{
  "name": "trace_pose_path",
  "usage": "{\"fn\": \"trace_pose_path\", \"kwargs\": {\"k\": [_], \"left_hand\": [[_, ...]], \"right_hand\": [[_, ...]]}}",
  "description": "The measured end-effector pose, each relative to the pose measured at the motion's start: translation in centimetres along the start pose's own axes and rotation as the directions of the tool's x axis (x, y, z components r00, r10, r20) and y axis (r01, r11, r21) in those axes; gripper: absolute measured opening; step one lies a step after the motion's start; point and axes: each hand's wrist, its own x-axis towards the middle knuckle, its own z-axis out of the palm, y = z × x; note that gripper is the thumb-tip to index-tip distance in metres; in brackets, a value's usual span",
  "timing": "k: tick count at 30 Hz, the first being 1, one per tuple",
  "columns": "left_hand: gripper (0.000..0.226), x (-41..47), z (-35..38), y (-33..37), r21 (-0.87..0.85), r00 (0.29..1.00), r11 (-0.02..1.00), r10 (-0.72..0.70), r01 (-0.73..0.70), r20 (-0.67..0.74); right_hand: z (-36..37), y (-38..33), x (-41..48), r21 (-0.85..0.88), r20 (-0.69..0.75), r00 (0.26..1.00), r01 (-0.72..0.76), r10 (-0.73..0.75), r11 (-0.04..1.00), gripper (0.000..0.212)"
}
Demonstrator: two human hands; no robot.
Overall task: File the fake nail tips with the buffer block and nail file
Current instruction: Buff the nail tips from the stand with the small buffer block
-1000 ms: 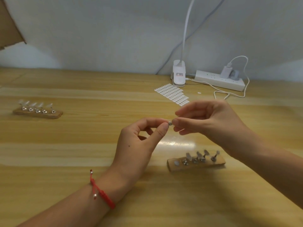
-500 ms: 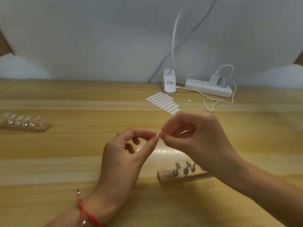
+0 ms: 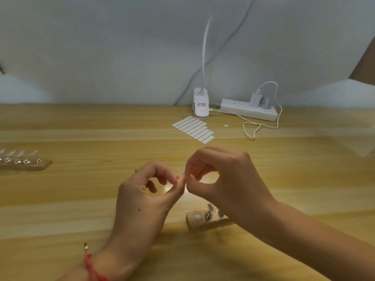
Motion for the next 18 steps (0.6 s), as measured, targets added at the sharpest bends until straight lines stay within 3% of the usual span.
{"fn": "trace_pose_path", "kwargs": {"k": [3, 6, 13, 15, 18], "left_hand": [[0.021, 0.1, 0.1, -0.1, -0.01, 1.0, 1.0, -0.01, 0.01, -0.008], [0.025, 0.2, 0.1, -0.1, -0.073, 0.999, 0.997, -0.032, 0.031, -0.017], [0.022, 0.3, 0.2, -0.3, -0.223, 0.998, 0.974, -0.043, 0.049, 0.034], [0.022, 0.3, 0.2, -0.4, -0.232, 0.998, 0.971, -0.044, 0.055, 0.05], [0.023, 0.3, 0.3, -0.3, -0.259, 0.995, 0.962, -0.067, 0.085, 0.076]], "right_hand": [[0.0, 0.2, 0.0, 0.093, 0.005, 0.999, -0.053, 0.053, 0.994, 0.013], [-0.4, 0.5, -0.2, 0.231, 0.045, 0.979, -0.204, 0.199, 0.951, 0.011], [-1.4, 1.5, -0.2, 0.568, 0.189, 0.943, -0.334, 0.275, 0.752, 0.023], [-1.4, 1.6, -0.2, 0.599, 0.222, 0.932, -0.363, 0.287, 0.714, 0.025], [-1.4, 1.8, -0.1, 0.569, 0.227, 0.934, -0.357, 0.276, 0.741, 0.026]]}}
